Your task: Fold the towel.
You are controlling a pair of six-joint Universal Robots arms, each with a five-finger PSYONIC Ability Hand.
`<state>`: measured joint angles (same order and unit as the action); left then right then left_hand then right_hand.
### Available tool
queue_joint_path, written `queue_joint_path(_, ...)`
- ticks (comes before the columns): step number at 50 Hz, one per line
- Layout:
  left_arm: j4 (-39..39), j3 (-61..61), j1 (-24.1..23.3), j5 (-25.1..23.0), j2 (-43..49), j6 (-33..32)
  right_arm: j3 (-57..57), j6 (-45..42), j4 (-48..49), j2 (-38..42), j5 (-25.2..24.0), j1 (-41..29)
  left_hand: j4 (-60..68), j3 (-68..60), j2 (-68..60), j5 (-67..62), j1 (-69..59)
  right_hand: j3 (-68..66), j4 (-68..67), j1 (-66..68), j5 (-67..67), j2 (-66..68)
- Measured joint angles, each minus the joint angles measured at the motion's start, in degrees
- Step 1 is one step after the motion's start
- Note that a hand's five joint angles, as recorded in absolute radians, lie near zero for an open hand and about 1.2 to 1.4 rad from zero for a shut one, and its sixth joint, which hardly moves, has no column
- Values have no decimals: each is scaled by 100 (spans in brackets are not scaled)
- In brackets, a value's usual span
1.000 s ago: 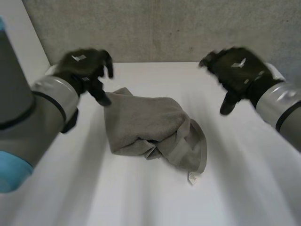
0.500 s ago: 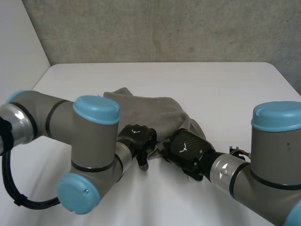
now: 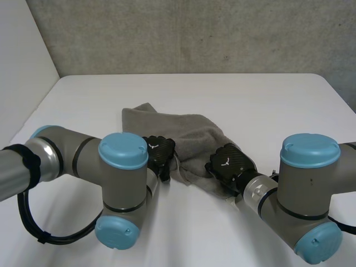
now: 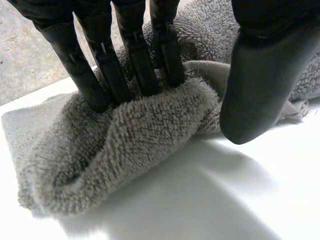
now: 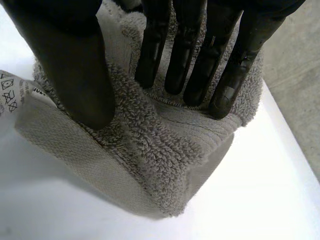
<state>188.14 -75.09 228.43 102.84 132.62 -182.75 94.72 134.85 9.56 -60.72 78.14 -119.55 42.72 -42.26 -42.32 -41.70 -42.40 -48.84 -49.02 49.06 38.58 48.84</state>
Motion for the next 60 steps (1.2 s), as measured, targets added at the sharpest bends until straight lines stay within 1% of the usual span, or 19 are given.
queue_joint_path(4, 108, -3, 0, -6, 70, -10, -30, 127, -19, 53, 12, 72, 387, -417, -432, -475, -439, -886, -842, 918, 893, 902)
queue_joint_path(8, 148, -4, 2, 11, 53, -13, -57, 293, -21, 24, 18, 170, 2598, -2638, -2617, -2607, -2636, -2629, -2627, 2609, 2706, 2591)
queue_joint_path(9, 150, -5, 3, 25, 43, -13, -63, 325, -21, 14, 19, 185, 2910, -2930, -2978, -2933, -2996, -2695, -2710, 2654, 2770, 2591)
queue_joint_path(10, 156, -3, 6, 56, 19, -13, -76, 391, -20, -10, 22, 214, 3764, -3800, -3729, -3791, -3739, -2725, -2742, 2655, 2777, 2591)
queue_joint_path(11, 157, -3, 9, 112, -18, -10, -90, 466, -20, -40, 26, 245, 4247, -4310, -4213, -4234, -4087, -2727, -2742, 2655, 2777, 2591)
queue_joint_path(15, 153, -1, 32, 347, -172, 18, -153, 748, -23, -174, 52, 370, 4389, -4581, -4370, -4319, -4092, -2727, -2742, 2656, 2777, 2591)
queue_joint_path(20, 127, -59, 123, 561, -574, 62, -312, 1240, -77, -459, 83, 595, 4390, -4592, -4370, -4319, -4092, -2727, -2742, 2662, 2777, 2591)
queue_joint_path(24, 121, -236, 338, 582, -1330, 76, -562, 1753, -313, -999, 67, 845, 4390, -4608, -4370, -4320, -4108, -2727, -2742, 2673, 2777, 2591)
queue_joint_path(28, 109, -370, 512, 490, -2062, 74, -874, 2131, -735, -1588, 19, 1078, 4390, -4612, -4370, -4330, -4109, -2726, -2742, 2673, 2777, 2591)
queue_joint_path(29, 106, -418, 590, 419, -2463, 79, -1047, 2294, -975, -1862, -14, 1198, 4390, -4614, -4370, -4331, -4109, -2727, -2742, 2673, 2777, 2591)
queue_joint_path(35, 107, -589, 891, 120, -3506, 148, -1526, 2702, -1618, -2439, -146, 1593, 4390, -4617, -4370, -4330, -4109, -2727, -2742, 2674, 2777, 2591)
queue_joint_path(41, 108, -847, 1284, -155, -3765, 280, -1653, 2808, -1810, -2413, -233, 1802, 4390, -4619, -4371, -4330, -4110, -2727, -2742, 2693, 2778, 2591)
queue_joint_path(44, 124, -1084, 1403, -260, -3580, 324, -1642, 2768, -1833, -2046, -252, 1836, 4390, -4621, -4371, -4330, -4112, -2727, -2742, 2694, 2778, 2591)
queue_joint_path(46, 128, -1240, 1377, -337, -3393, 333, -1637, 2704, -1850, -1751, -243, 1837, 4378, -4576, -4369, -4329, -4112, -2727, -2742, 2694, 2778, 2591)
queue_joint_path(49, 142, -1504, 1091, -652, -3016, 332, -1640, 2522, -1865, -1254, -201, 1808, 1929, -2116, -2063, -2095, -1963, -2727, -2743, 2694, 2778, 2591)
queue_joint_path(51, 143, -1609, 890, -866, -2863, 324, -1643, 2413, -1868, -1063, -179, 1789, 710, -867, -827, -912, -754, -2727, -2742, 2694, 2778, 2591)
queue_joint_path(52, 145, -1662, 757, -1011, -2771, 316, -1645, 2346, -1866, -958, -166, 1782, 418, -534, -497, -577, -428, -2727, -2743, 2694, 2778, 2591)
queue_joint_path(55, 145, -1770, 406, -1367, -2549, 291, -1653, 2198, -1851, -742, -133, 1781, 308, -320, -329, -318, -306, -2727, -2743, 2694, 2778, 2591)
queue_joint_path(60, 147, -1766, -40, -1597, -2241, 270, -1688, 2126, -1773, -595, -5, 1846, 308, -320, -329, -331, -307, -2727, -2743, 2694, 2778, 2591)
